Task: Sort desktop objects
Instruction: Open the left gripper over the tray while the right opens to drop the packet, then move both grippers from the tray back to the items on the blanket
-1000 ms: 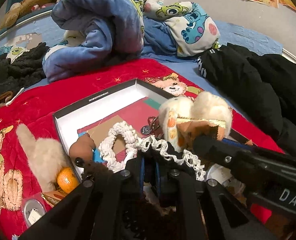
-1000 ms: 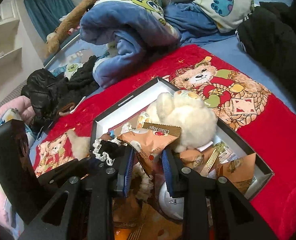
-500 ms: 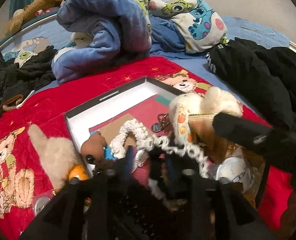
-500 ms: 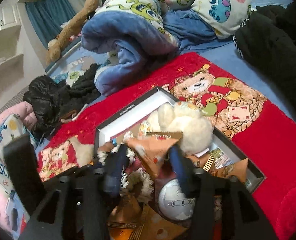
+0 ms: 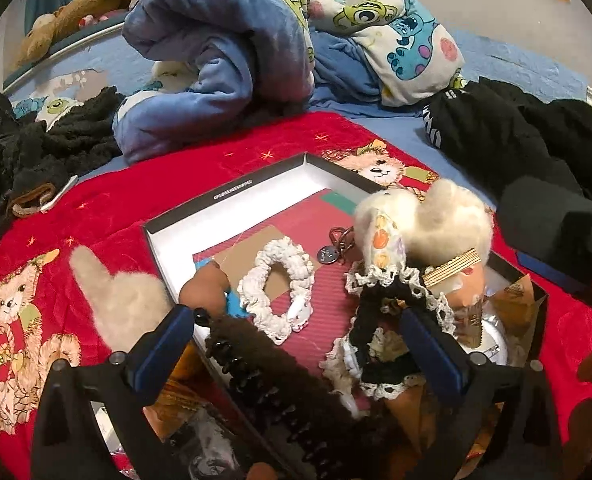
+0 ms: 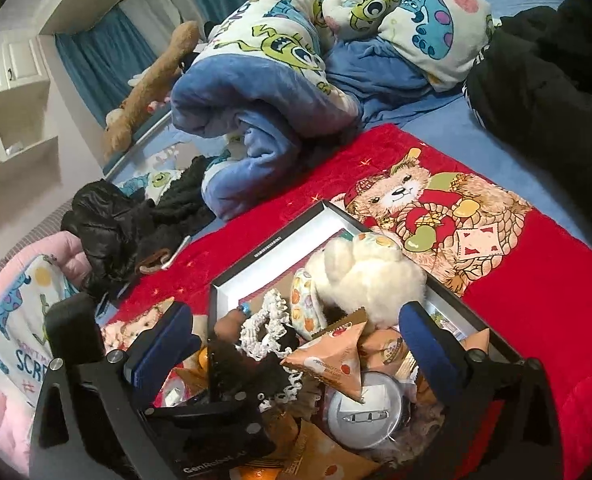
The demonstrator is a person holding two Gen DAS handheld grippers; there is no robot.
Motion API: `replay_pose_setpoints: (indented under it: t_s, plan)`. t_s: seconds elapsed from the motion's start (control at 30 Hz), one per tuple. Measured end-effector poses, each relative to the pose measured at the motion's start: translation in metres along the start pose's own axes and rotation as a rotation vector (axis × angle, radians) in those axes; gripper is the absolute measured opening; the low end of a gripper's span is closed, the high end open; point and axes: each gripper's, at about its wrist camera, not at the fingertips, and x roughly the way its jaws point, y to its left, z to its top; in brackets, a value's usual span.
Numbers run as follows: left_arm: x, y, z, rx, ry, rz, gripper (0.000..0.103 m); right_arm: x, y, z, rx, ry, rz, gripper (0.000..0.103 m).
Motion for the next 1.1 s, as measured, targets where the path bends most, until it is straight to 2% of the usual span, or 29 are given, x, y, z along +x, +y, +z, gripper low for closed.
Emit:
replay_pose_setpoints:
  t_s: [0.23,0.53,0.77,0.9,1.1]
  plan:
    - [-0.008,0.004,0.000,-0.020,0.006,0.003,0.103,-0.006,0.005,0.001,-0.014,-0.016,0.029,0.103]
    - [-0.029,0.027,-0.009,-0.062,-0.002,0.048,0.103,-0.003,0.025,-0.001,-0.069,0.001,0.071,0.103]
    - [-0.050,0.067,-0.009,-0.117,-0.013,0.108,0.103,-0.005,0.044,-0.004,-0.119,-0.001,0.104,0.103]
    - [-0.075,0.102,-0.012,-0.146,-0.035,0.201,0.103,-0.007,0.058,-0.007,-0.161,0.007,0.137,0.103]
    - [-0.121,0.155,-0.035,-0.242,-0.057,0.236,0.103,-0.003,0.087,-0.014,-0.214,0.027,0.186,0.103]
